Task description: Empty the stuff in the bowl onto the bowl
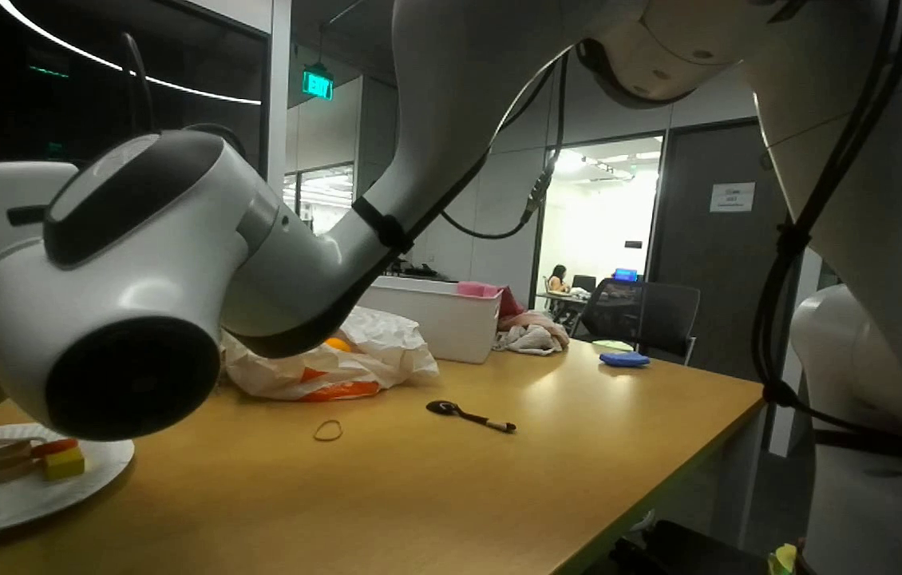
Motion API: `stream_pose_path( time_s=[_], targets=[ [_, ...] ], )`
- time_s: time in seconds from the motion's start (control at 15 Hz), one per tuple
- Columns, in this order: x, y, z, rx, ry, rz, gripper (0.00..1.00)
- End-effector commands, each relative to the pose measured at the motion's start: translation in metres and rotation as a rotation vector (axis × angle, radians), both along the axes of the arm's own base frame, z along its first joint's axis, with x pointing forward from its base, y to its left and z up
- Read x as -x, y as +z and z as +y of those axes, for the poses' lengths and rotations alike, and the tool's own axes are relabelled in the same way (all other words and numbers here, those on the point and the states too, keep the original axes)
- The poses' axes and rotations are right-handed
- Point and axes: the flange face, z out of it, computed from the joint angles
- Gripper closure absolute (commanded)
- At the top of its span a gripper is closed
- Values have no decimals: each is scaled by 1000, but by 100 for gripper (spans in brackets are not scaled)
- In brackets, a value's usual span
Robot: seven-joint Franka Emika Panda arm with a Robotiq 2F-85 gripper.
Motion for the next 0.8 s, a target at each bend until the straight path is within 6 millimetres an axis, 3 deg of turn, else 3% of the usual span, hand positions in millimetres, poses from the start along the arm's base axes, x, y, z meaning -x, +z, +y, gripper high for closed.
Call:
stream_pose_path(
  time_s=[0.0, 0.07, 0.47, 0.67, 0.73],
  targets=[
    [10, 15, -5, 43, 113, -137, 91],
    [30, 34, 5, 43, 99, -141, 92],
    [46, -11, -17, 186, 84, -116, 93],
    [47, -20, -19, 220, 82, -131, 92],
    [46, -15, -16, 215, 81, -148, 93]
  ],
)
